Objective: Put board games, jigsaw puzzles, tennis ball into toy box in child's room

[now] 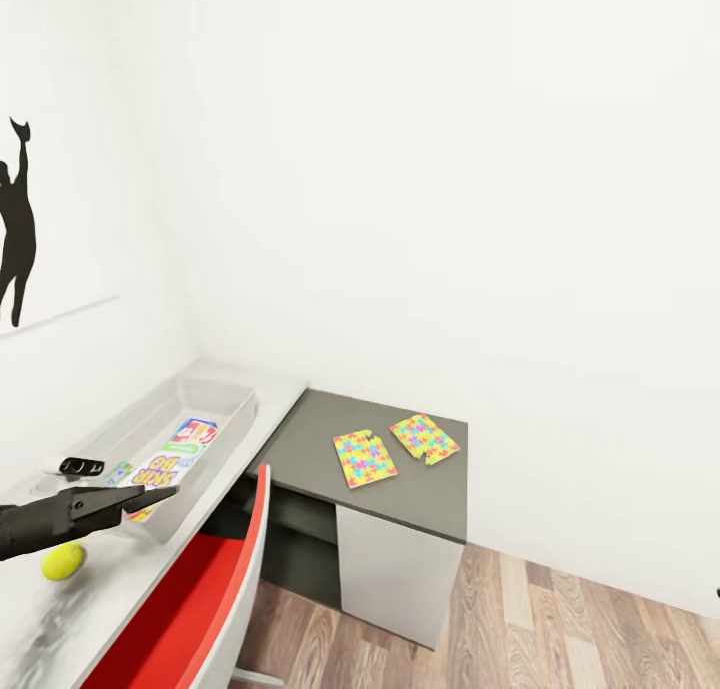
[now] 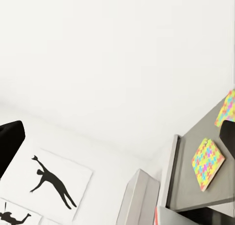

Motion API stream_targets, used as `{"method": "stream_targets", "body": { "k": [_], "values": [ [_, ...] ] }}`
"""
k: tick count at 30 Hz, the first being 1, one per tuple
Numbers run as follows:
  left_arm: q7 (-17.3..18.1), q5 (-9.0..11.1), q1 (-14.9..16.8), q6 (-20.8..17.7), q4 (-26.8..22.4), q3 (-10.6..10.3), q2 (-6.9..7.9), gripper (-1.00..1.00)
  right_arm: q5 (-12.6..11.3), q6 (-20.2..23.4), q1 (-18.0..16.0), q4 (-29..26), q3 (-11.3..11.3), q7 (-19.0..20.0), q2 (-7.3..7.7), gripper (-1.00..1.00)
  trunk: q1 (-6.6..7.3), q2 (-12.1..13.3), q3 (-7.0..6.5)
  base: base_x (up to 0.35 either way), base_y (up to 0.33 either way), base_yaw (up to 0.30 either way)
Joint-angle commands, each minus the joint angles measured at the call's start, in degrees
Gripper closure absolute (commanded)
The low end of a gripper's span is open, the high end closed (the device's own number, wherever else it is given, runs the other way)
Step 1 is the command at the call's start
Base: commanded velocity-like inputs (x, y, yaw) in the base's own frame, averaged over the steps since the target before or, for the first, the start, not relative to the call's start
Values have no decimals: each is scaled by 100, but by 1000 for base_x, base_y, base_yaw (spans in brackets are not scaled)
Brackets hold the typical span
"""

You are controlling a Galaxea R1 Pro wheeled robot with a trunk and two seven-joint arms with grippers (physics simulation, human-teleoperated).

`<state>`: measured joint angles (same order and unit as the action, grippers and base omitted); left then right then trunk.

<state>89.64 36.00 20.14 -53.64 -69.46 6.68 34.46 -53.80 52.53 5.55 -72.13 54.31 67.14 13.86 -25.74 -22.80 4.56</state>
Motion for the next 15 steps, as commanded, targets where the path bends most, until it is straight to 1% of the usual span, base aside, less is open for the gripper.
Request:
{"method": "stream_targets", "body": {
  "k": [1, 15],
  "values": [
    [22, -1, 5, -63, -8, -7, 3, -100, -17, 30, -1, 12, 0, 1, 2, -100, -4, -11, 4, 0, 0, -207],
    [36, 4, 4, -62, -28, -17, -1, -100, -15, 30, -2, 67, 1, 1, 3, -100, -4, -11, -102, 0, 0, -207]
  ]
}}
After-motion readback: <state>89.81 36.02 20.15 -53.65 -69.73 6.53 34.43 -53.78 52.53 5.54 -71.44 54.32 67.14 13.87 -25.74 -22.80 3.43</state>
